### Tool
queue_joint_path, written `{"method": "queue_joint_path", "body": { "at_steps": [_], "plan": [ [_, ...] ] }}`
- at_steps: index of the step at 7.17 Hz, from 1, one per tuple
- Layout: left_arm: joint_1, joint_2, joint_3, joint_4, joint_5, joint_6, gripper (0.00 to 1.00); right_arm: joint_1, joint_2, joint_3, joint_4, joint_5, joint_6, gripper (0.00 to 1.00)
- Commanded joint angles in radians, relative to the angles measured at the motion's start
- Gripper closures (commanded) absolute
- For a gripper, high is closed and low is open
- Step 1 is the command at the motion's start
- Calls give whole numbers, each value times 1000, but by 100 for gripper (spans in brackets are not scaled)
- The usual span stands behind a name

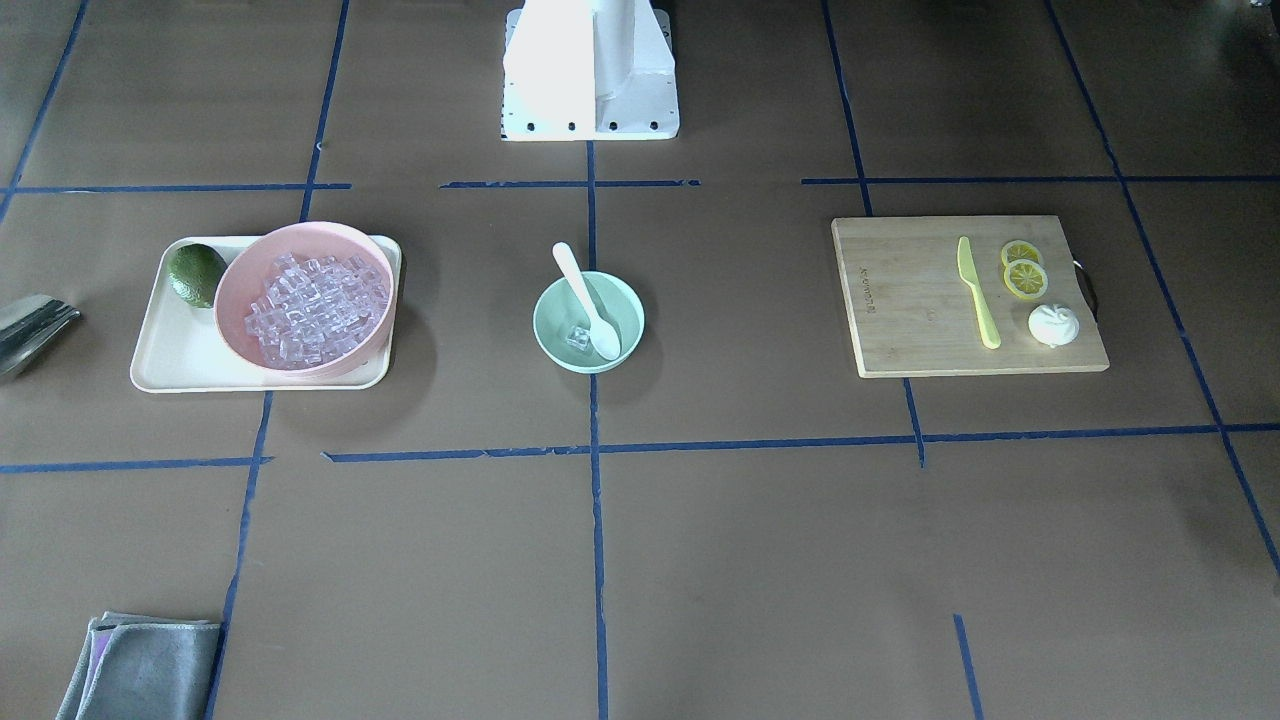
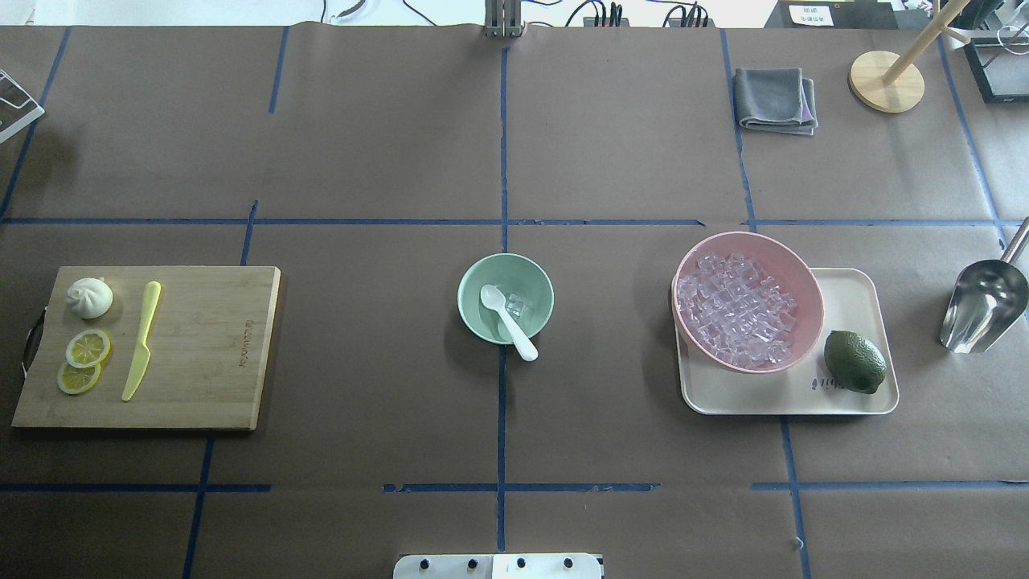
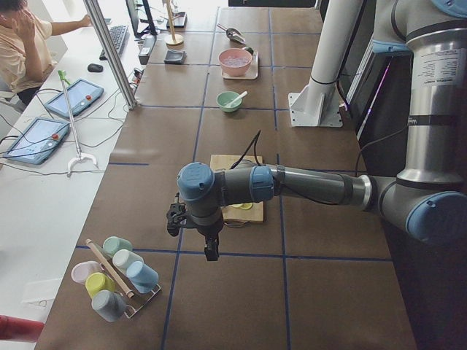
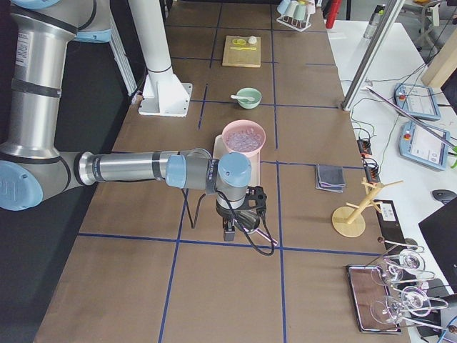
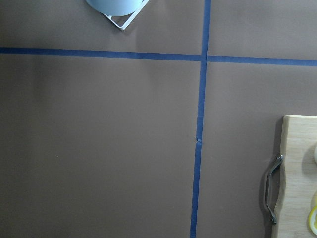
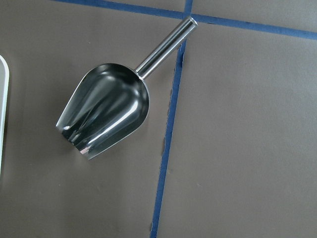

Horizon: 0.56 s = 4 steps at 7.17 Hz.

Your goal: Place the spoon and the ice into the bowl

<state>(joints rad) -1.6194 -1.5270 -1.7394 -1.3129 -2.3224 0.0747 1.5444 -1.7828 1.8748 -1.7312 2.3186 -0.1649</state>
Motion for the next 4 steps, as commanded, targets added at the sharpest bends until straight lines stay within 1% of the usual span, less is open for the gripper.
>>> {"method": "queue_joint_path", "body": {
  "at_steps": [1, 4],
  "plan": [
    [1, 2, 0, 0, -3, 2, 0, -1, 0, 0, 1, -2, -1, 1],
    [1, 4, 0, 0, -3, 2, 0, -1, 2, 4, 2, -5, -1, 0]
  ]
}}
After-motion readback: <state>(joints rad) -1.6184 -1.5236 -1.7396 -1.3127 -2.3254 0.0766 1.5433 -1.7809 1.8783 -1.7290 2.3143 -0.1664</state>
